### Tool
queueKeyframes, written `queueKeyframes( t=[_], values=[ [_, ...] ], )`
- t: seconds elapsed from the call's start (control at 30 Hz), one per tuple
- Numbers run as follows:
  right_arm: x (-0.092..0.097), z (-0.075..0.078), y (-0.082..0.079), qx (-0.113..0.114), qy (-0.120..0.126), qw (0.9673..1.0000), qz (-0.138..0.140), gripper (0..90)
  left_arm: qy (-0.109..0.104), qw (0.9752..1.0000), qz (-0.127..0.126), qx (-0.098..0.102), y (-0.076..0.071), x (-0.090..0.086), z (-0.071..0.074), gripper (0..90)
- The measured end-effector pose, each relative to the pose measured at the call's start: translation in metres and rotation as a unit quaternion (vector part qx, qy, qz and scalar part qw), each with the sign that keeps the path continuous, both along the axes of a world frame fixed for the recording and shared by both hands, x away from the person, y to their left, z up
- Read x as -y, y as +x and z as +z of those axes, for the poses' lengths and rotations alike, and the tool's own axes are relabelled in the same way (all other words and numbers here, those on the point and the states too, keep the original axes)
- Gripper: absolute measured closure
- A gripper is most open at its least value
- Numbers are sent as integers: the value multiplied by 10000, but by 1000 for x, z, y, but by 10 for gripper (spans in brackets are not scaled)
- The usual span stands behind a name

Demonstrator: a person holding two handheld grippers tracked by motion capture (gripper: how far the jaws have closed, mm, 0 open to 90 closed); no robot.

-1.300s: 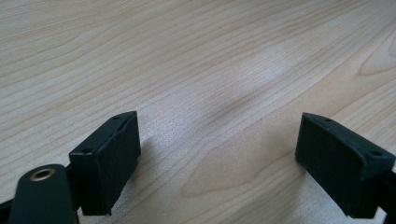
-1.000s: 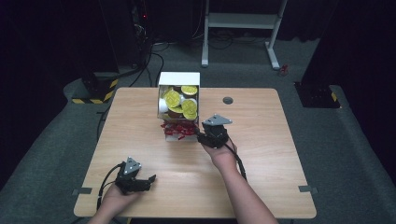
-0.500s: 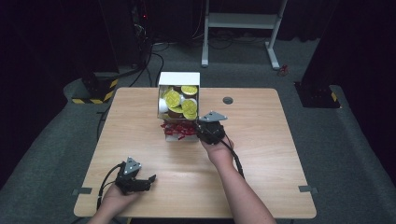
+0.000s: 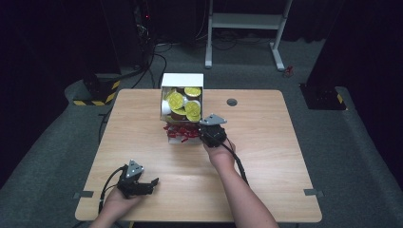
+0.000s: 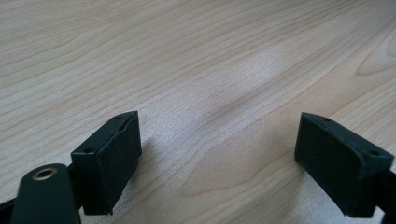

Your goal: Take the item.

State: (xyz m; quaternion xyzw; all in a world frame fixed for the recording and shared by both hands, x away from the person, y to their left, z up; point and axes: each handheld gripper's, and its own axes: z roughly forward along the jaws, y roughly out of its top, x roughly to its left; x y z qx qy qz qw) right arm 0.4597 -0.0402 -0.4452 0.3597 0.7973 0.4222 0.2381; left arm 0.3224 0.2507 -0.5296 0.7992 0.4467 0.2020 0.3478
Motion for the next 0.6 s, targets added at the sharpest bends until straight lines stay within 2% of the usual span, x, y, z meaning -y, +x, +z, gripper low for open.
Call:
queueKeyframes(
  t=[0.33, 0.6],
  values=[
    [1, -2, -3, 55, 33, 10000, -10, 840, 35, 10000, -29, 16, 0, 0, 0, 150],
    [9, -5, -14, 112, 81, 9999, 27, 860, -4, 10000, -16, 7, 0, 0, 0, 150]
  ],
)
